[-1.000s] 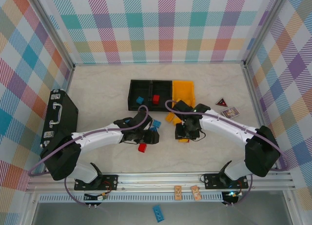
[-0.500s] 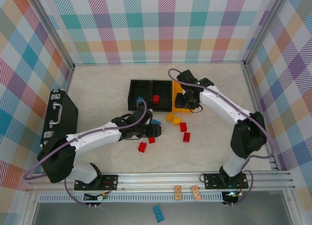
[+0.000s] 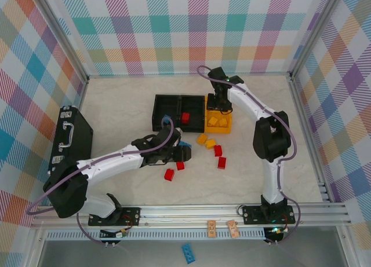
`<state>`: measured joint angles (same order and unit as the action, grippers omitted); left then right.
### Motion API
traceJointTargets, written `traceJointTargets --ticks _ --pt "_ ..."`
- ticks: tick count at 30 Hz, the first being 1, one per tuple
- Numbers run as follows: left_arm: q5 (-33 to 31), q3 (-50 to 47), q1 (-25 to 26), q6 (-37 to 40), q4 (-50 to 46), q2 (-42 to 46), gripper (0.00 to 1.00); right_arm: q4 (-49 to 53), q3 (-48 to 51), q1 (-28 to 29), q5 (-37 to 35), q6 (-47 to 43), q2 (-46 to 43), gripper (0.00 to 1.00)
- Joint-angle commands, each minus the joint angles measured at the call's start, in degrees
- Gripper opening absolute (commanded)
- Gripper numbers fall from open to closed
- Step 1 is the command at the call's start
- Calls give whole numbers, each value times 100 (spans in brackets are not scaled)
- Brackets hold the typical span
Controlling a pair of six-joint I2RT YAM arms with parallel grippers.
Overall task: Sort the legos into containers by color
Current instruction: Place the lego in the container.
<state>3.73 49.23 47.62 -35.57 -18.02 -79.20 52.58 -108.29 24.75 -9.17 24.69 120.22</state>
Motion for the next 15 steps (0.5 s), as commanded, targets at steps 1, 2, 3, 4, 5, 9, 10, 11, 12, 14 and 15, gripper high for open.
traceJointTargets --ticks 1,2,3,4,5,9,10,11,12,14,15 --pt "-83 133 91 -30 -137 76 56 300 -405 -40 -191 -103 283 37" --pt "-70 158 92 -27 -147 47 56 357 -497 -56 -216 -97 382 38" --pt "-59 181 90 -18 -149 10 56 382 -562 -73 -217 -89 442 38" --pt "-52 190 91 -12 -149 -10 56 362 -576 -83 -217 -87 484 38" --pt "-48 199 90 -15 -149 -16 56 347 -570 -91 -217 -79 519 38" --pt "-43 185 95 -17 -149 -35 56 348 -655 -120 -235 -82 644 39" --pt "-39 187 92 -15 -149 -38 56 348 -658 -120 -227 -78 672 40" --pt "-39 183 91 -17 -149 -43 56 335 -672 -128 -217 -74 685 40" --pt "-39 183 94 -19 -149 -55 56 337 -688 -129 -210 -71 710 40" --pt "-46 183 90 -22 -153 -52 56 345 -719 -129 -208 -70 765 41" --pt "-47 182 94 -28 -166 -56 56 358 -745 -129 -208 -67 787 42"
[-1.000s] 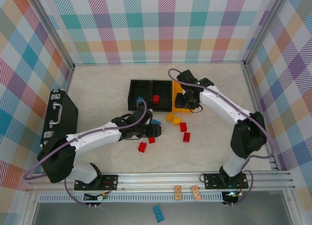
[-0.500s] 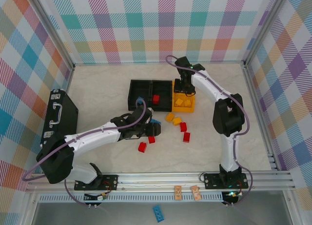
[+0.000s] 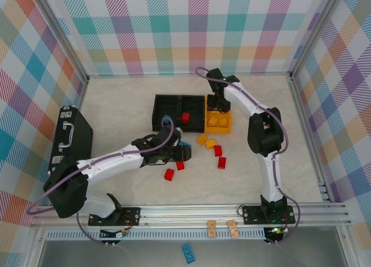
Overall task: Sort the legos into containers by color
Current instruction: Place the lego in the container.
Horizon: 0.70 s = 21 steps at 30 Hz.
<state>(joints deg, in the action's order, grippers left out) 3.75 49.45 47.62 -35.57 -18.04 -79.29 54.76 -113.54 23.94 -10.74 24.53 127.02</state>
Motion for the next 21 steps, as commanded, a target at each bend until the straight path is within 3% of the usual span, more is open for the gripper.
traceJointTargets --ticks 1,12,21 --pt "-50 159 96 -33 -160 -37 56 137 -234 -48 -51 -51 119 43" --pt "-85 165 90 -31 -171 -45 56 178 -321 -48 -119 -69 -15 54" --pt "-402 73 86 -147 -311 299 57 20 232 4 67 -46 -920 53"
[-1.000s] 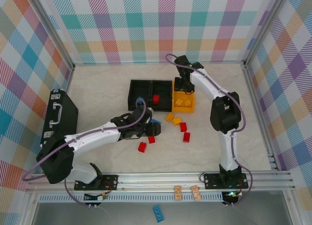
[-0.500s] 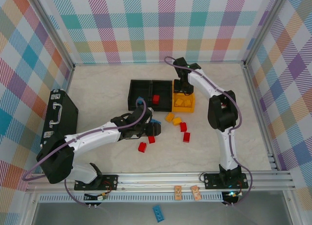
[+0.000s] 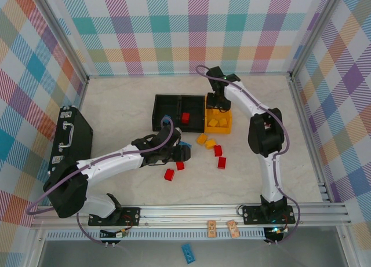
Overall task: Sort the legos into containers by color
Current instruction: Place the lego in the container, then pick up the lego from the bottom-center of the table.
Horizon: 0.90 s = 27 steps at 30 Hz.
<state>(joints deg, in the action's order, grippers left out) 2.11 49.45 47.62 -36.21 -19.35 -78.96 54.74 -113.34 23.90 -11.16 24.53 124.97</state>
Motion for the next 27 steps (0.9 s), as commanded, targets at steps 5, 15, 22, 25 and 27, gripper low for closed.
traceJointTargets --ticks 5,15,22,25,27 --pt "-327 -20 48 -87 -363 505 60 -235 1179 130 320 7 -1585 53" --pt "-28 -200 -288 204 -771 918 61 -596 3217 367 683 345 -3214 54" --pt "575 -266 -283 498 -722 918 61 -491 4364 714 690 741 -3933 57" --pt "826 -373 -245 552 -610 883 61 -521 4861 862 742 971 -4136 57" --pt "885 -427 -168 553 -542 833 61 -483 5098 938 654 1069 -4189 57"
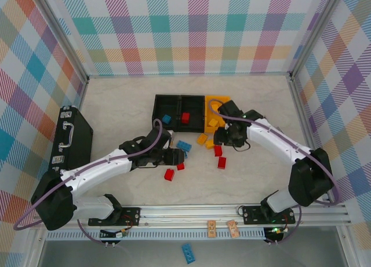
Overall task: Sort the legos into containers by color
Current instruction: Pick up the lego from the bottom-center of the table.
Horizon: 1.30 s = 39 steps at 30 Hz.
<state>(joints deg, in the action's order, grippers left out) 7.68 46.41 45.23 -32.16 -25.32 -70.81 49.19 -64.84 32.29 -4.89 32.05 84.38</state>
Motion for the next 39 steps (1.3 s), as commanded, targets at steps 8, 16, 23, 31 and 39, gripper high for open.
traceJointTargets --ticks 8,16,23,31,39 --pt "300 -167 288 53 243 -328 61 -227 808 256 249 595 61 59" --pt "261 -176 396 -47 384 -573 61 -618 923 402 389 746 671 57" --pt "199 -192 425 -92 389 -632 61 -762 991 453 426 802 1008 46" --pt "163 -168 429 -89 411 -687 61 -697 1017 471 338 724 1077 34" --pt "129 -168 428 -105 415 -684 61 -482 1009 556 247 686 953 28"
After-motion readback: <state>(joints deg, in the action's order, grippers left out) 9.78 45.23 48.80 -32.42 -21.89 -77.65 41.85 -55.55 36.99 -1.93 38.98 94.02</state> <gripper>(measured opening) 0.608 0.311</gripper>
